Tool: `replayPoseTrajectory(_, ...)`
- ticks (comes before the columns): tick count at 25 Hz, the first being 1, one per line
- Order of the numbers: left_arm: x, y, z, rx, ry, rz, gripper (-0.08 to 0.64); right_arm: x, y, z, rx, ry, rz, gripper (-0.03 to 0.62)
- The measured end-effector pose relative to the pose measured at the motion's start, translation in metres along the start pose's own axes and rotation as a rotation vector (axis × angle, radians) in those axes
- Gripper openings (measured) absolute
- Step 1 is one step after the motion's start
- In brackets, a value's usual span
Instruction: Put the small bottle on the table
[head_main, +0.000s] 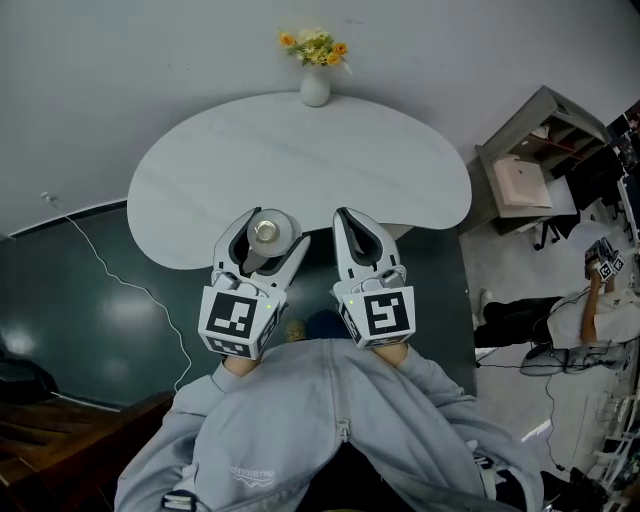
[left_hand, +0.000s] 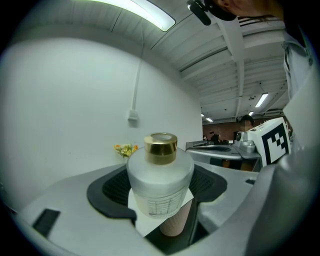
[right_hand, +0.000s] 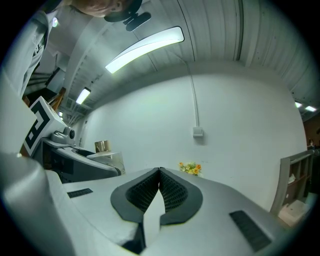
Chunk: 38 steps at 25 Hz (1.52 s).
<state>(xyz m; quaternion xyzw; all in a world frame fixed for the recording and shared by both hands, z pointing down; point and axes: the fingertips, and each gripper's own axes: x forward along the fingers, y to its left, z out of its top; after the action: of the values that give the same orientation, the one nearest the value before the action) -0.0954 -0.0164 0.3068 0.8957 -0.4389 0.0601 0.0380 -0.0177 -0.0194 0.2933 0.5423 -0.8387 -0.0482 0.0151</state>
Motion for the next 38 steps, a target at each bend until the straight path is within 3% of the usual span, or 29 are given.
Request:
replayPoseTrajectory(11,0.038,0.03,0.003,0.004,-0.014,0.011,0.333,0.039,-0.017,-0.007,-0.007,-0.017,0.018,0.026)
replayPoseTrajectory(25,0.148,0.088,0.008,-0.012,-0.014,0.022,0.333,0.15,-0.085,-0.029,-0.006,0.006,0.042,0.026)
replayPoseTrajectory(38,0.237,0.14,0.006,-0.037,0.005,0.092,0.333,0.24,-0.134,-0.051,-0.011,0.032,0.128,0.027)
